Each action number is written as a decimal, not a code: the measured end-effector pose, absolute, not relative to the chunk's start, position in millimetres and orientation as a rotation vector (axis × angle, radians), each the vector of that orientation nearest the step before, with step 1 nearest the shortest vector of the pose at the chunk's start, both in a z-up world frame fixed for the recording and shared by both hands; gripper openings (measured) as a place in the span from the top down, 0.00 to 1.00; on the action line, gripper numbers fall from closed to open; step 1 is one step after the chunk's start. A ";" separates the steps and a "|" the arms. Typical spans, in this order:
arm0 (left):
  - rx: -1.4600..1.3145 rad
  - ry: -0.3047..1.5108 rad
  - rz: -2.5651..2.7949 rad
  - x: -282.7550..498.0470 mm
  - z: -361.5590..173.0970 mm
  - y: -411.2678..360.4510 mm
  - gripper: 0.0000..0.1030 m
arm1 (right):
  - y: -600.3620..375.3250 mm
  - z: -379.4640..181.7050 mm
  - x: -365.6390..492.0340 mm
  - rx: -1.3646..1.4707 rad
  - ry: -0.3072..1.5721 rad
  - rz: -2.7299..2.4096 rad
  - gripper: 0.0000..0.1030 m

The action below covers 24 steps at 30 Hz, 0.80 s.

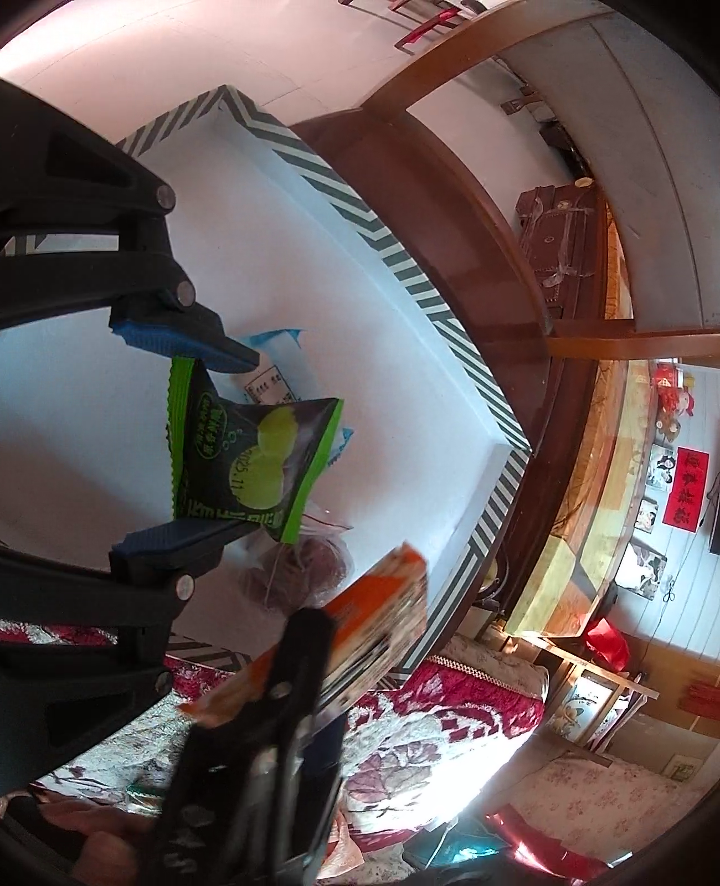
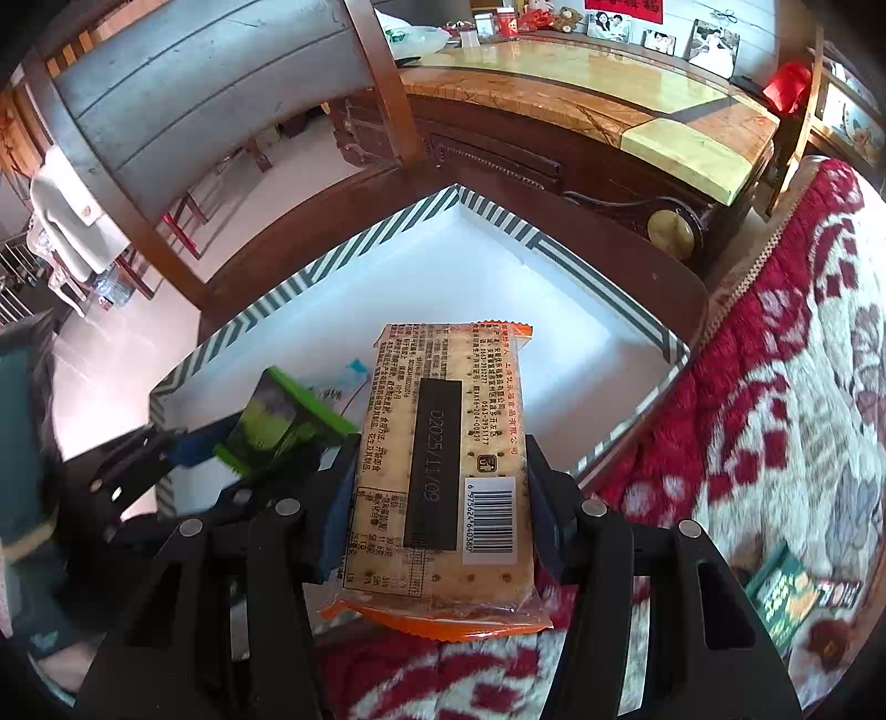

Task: Organize snacks
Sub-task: 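Carry the green bag and cracker pack over the white box with both grippers, then open both grippers to drop the green bag and cracker pack into the box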

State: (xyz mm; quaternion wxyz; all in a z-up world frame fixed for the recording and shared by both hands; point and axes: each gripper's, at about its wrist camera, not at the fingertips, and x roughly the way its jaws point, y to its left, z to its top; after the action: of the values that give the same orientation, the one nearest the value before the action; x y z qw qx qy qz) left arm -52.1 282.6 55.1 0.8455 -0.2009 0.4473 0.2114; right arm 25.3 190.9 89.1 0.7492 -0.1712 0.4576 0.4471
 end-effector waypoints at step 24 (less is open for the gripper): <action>-0.376 0.955 0.500 -46.5 46.5 280.8 0.22 | 220.8 65.0 65.4 -0.297 1.075 0.921 0.45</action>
State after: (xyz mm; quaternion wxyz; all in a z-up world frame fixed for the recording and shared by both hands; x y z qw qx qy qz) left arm -46.5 280.8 46.5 0.8416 -0.1779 0.4519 0.2365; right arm 65.4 220.8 65.0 0.7496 -0.1357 0.4920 0.4215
